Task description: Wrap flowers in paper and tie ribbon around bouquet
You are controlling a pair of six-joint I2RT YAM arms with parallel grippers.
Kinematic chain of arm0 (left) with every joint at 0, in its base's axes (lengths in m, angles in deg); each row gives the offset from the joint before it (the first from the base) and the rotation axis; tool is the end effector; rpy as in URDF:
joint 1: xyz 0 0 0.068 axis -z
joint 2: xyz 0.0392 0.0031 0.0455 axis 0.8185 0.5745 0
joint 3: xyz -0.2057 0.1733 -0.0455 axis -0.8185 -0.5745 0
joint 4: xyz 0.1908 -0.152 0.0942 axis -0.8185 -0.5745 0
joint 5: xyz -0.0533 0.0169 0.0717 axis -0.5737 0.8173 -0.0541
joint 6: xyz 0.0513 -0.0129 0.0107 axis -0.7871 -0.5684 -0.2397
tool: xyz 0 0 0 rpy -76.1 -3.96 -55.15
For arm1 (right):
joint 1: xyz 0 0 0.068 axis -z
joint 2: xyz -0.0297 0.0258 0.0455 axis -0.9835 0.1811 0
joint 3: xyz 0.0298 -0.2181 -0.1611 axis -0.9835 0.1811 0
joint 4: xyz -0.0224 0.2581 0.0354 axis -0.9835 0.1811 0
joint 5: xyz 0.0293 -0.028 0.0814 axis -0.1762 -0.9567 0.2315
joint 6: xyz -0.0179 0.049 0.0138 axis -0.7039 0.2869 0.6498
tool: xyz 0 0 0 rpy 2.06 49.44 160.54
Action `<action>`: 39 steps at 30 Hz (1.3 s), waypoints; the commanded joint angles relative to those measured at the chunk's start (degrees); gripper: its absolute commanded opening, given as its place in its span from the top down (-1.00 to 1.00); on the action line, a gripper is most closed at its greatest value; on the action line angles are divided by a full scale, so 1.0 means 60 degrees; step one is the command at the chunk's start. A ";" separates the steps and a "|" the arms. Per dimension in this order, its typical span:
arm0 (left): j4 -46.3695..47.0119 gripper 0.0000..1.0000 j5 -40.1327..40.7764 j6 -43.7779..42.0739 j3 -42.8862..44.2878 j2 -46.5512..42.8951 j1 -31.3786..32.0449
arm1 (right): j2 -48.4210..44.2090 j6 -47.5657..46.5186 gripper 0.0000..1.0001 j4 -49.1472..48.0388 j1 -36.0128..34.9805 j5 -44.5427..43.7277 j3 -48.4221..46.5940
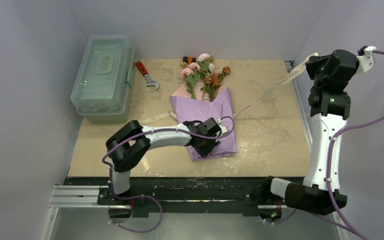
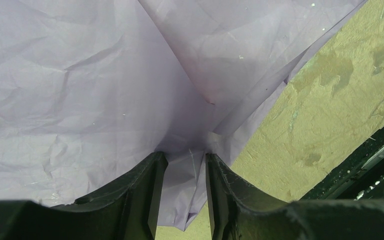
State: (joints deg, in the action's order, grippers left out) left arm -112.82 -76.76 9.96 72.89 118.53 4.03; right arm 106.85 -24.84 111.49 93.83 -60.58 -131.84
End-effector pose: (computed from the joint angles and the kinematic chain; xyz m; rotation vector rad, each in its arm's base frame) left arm 0.1960 -0.3265 0.1626 1.1337 2.5307 -0.3594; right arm 0.2356 -0.0679 0.4792 1.0504 1.3948 0.2573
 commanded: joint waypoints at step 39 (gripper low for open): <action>-0.1041 0.22 0.0078 -0.0311 0.0023 0.0207 0.0042 | 0.7108 -0.2402 1.00 -0.2740 -0.7643 0.6394 -0.6355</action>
State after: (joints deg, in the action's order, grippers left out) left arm -116.29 -76.73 8.94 74.26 118.99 4.03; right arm 140.64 -36.88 91.82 51.88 -31.80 -158.50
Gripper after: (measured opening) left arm 0.392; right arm 0.025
